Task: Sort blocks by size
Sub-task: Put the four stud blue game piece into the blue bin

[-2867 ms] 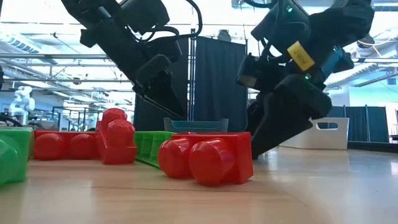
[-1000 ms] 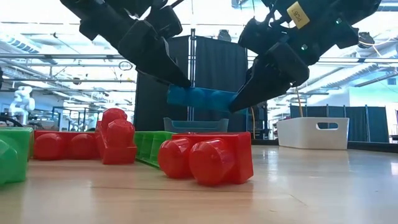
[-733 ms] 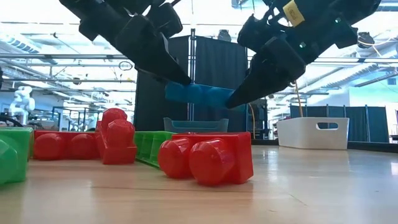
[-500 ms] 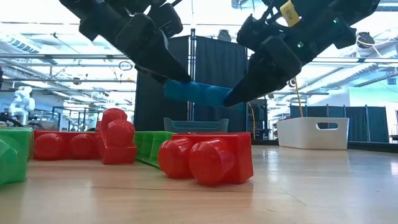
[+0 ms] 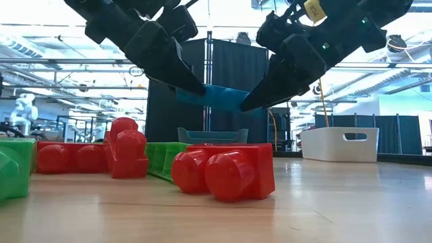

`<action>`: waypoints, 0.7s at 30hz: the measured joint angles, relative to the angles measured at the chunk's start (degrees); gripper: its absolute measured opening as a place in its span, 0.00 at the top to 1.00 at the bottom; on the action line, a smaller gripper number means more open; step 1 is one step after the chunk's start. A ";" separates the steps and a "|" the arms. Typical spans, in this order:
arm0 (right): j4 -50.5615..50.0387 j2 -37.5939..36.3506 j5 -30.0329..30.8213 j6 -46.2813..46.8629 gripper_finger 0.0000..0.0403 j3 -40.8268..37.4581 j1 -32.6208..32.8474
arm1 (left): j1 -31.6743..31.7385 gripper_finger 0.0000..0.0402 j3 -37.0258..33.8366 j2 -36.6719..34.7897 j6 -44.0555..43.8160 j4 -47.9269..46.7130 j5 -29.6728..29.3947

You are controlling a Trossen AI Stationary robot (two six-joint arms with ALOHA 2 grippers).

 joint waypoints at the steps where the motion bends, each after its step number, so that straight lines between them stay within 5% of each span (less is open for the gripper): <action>1: 0.07 0.00 0.02 0.00 0.39 0.00 0.00 | 0.00 0.12 0.00 0.00 0.20 0.03 -0.04; 11: 1.15 0.00 -0.60 -0.04 0.38 0.00 0.00 | 0.02 0.37 0.00 0.00 0.26 0.04 0.04; 21: -0.97 -1.02 2.06 5.76 0.21 0.04 -0.45 | 3.55 0.40 0.00 -0.60 0.49 0.30 -0.74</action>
